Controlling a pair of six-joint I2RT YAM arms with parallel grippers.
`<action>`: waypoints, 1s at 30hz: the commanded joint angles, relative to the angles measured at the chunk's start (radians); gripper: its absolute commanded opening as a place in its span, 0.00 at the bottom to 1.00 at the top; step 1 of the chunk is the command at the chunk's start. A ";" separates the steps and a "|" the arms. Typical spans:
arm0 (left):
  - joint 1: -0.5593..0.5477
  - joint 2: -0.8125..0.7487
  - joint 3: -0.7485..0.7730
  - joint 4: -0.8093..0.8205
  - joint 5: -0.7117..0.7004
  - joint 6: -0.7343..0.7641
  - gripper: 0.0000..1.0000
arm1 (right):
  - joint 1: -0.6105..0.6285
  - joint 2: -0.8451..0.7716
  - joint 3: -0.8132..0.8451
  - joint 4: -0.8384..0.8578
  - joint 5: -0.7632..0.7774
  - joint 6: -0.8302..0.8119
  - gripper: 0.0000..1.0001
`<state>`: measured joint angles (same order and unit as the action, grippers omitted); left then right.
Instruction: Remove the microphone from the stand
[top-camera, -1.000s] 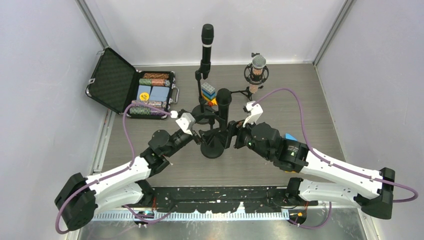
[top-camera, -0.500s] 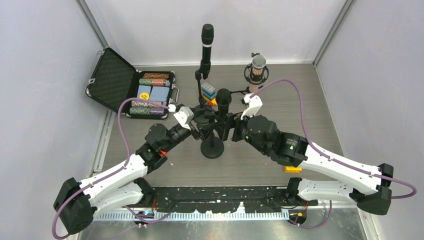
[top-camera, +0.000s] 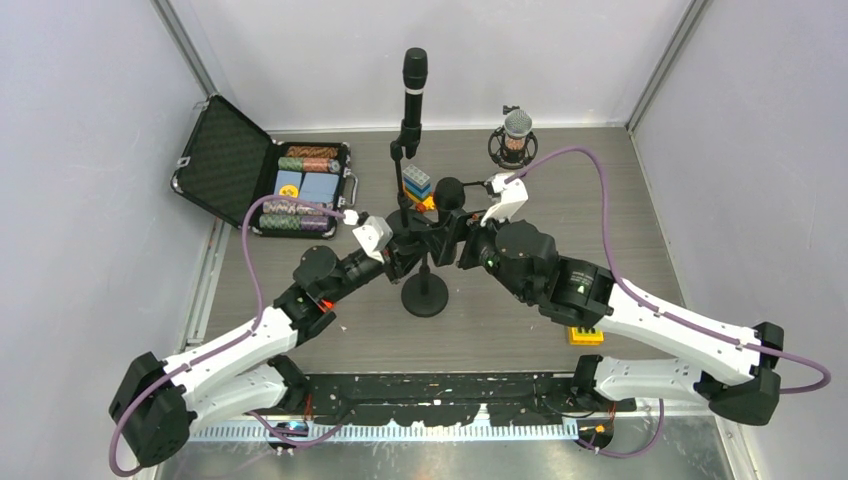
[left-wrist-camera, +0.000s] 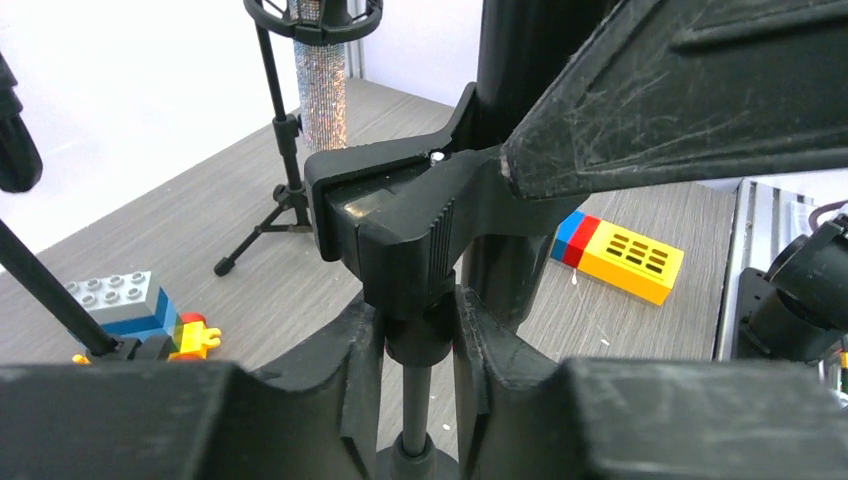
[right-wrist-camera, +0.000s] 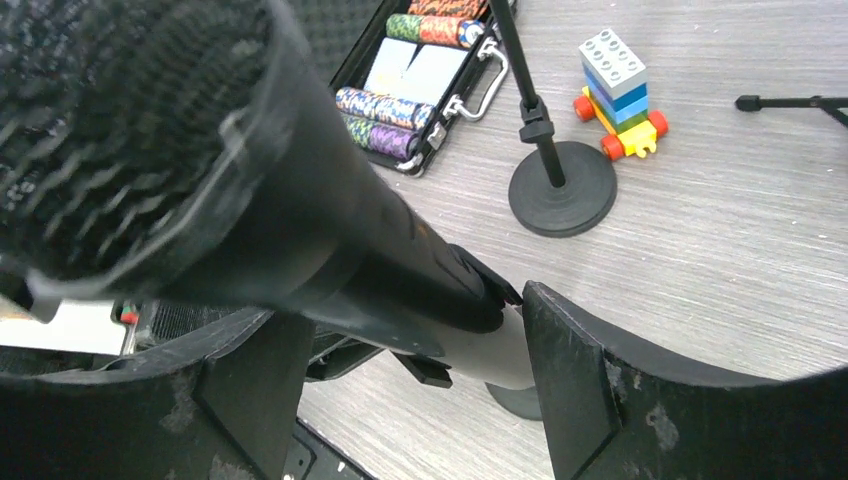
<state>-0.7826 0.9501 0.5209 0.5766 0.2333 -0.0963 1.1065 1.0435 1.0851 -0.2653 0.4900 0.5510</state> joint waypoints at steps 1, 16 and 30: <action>0.003 0.011 0.001 0.052 0.029 -0.004 0.20 | 0.039 0.041 0.075 0.066 0.123 -0.029 0.80; -0.003 0.032 -0.061 0.207 -0.109 -0.063 0.00 | 0.168 0.066 -0.037 0.434 0.558 -0.136 0.81; -0.012 0.040 -0.079 0.204 -0.081 -0.039 0.00 | 0.170 0.191 0.024 0.068 0.668 -0.010 0.79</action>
<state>-0.7910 0.9852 0.4599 0.7422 0.1570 -0.1406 1.2690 1.2198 1.0859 -0.0303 1.1038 0.4538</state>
